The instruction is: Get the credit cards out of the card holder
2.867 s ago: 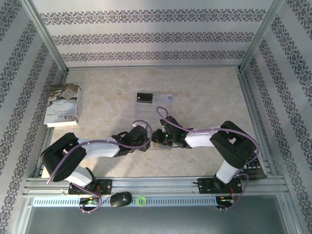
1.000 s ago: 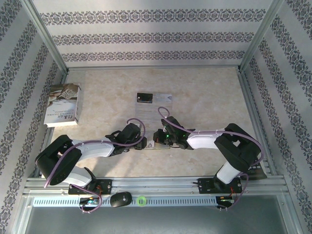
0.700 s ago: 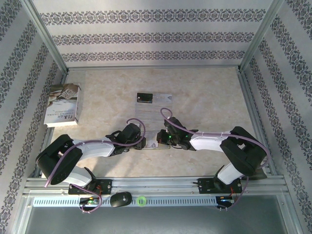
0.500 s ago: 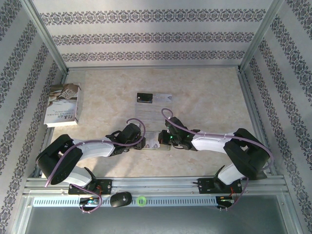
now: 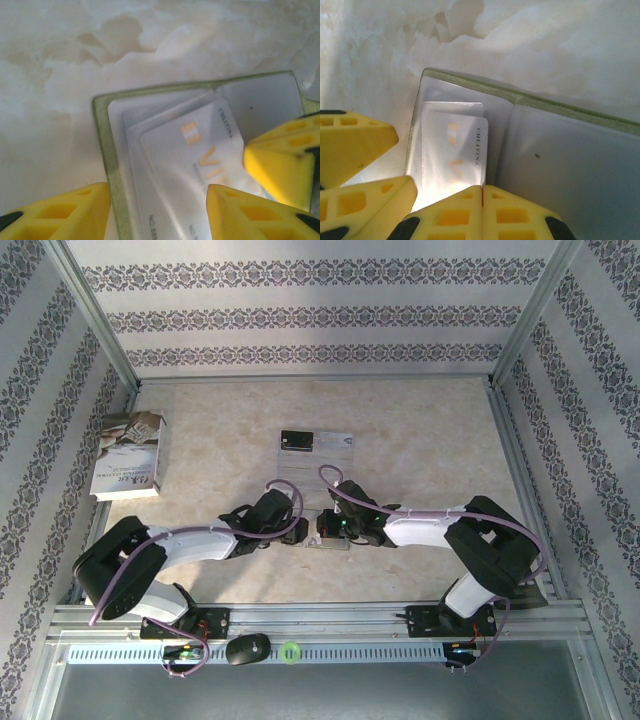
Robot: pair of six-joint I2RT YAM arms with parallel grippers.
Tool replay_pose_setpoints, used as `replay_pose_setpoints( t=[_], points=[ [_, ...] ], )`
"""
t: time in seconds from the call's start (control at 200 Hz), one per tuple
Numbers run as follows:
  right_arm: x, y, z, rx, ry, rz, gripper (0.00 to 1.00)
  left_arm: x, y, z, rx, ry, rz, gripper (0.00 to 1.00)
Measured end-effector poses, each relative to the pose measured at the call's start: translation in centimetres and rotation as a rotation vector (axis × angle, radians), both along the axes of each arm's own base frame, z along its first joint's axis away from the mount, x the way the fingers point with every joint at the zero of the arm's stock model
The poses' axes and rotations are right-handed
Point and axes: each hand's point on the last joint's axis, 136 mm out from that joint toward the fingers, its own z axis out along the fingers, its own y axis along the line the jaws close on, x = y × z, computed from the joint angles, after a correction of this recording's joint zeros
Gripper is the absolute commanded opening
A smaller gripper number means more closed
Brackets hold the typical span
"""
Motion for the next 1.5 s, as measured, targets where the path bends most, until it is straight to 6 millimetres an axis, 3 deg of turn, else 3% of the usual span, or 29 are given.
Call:
replay_pose_setpoints(
  t=[0.19,0.58,0.715,0.759,0.864,1.004,1.259,1.499],
  points=[
    [0.0,0.3,0.2,0.021,0.006,0.003,0.00,0.7,0.0,-1.1,0.045,0.012,0.009,0.38],
    [0.3,-1.2,-0.6,0.019,0.037,-0.049,0.00,0.7,0.2,-1.3,0.053,0.008,0.017,0.33],
    [0.2,-1.4,-0.3,0.028,0.036,-0.052,0.02,0.7,0.2,-1.3,0.051,0.007,0.019,0.35],
    [0.1,-1.2,-0.1,0.041,0.036,-0.042,0.07,0.7,0.2,-1.3,0.047,0.005,0.020,0.40],
    [0.0,-0.7,0.3,0.069,0.040,-0.020,0.08,0.6,-0.1,-1.1,0.022,0.006,0.017,0.51],
    [0.0,-0.6,0.3,0.076,0.042,-0.015,0.08,0.1,0.1,-0.6,0.009,0.006,0.011,0.57],
    [0.1,-0.7,0.3,0.069,0.035,-0.021,0.09,-1.5,-0.5,-1.1,0.049,0.017,-0.044,0.57],
    [0.1,-0.8,0.2,0.062,0.029,-0.014,0.11,-1.1,-0.2,-1.5,0.107,0.002,-0.035,0.44]
  ],
)
